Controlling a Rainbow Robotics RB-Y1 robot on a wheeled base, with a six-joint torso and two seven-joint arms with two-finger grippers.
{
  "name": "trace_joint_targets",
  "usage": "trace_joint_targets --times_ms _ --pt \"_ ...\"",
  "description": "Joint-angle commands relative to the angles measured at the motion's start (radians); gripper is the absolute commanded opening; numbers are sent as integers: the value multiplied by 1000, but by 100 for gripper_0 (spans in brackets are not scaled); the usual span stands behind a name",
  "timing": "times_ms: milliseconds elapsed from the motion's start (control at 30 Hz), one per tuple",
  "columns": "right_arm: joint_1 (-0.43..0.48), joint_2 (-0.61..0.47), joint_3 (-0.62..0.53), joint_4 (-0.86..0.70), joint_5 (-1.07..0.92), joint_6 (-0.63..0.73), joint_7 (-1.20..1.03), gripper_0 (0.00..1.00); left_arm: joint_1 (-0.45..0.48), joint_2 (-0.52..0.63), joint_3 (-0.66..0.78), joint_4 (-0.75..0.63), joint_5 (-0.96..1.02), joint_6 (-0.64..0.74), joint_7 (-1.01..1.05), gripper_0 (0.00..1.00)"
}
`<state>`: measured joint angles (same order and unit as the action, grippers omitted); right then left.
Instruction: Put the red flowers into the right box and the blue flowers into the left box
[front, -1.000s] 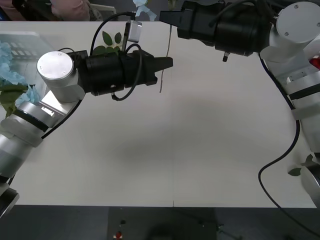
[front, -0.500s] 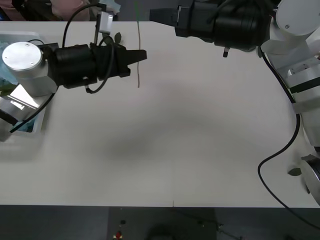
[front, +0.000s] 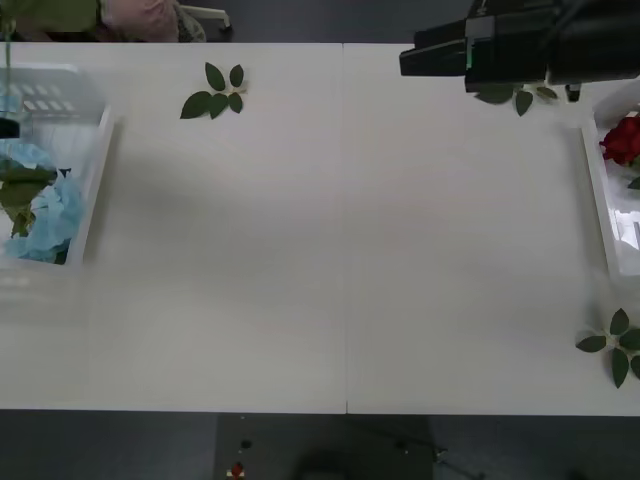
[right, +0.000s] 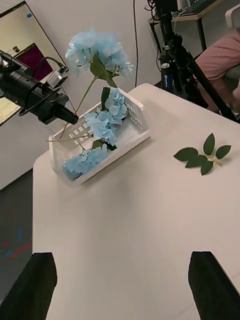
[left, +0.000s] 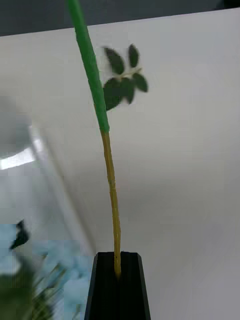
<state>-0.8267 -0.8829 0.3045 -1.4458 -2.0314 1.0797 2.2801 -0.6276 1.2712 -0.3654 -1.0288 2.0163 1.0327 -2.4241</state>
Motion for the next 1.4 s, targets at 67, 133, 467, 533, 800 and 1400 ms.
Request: trace_joint_targets --times_ms 67,133,467,533,800,1400 --pt "-34 -142 74 -21 -190 -11 162 77 -7 -4 17 65 -168 -42 -43 0" --pt "-34 -195 100 -34 -265 -9 208 77 -7 -16 17 98 -231 -63 -41 0" --pt "-32 -334 123 -111 -415 -18 259 77 -6 -87 16 277 -389 -158 -39 2" --pt "-29 -337 123 -120 -420 -18 263 77 -4 -89 16 280 -413 -172 -39 2" --pt "61 -334 123 -237 -377 -135 285 77 5 -90 16 277 -419 -207 -41 9" --pt "67 -349 127 -288 -354 -95 309 100 25 -23 29 157 53 -66 -230 81"
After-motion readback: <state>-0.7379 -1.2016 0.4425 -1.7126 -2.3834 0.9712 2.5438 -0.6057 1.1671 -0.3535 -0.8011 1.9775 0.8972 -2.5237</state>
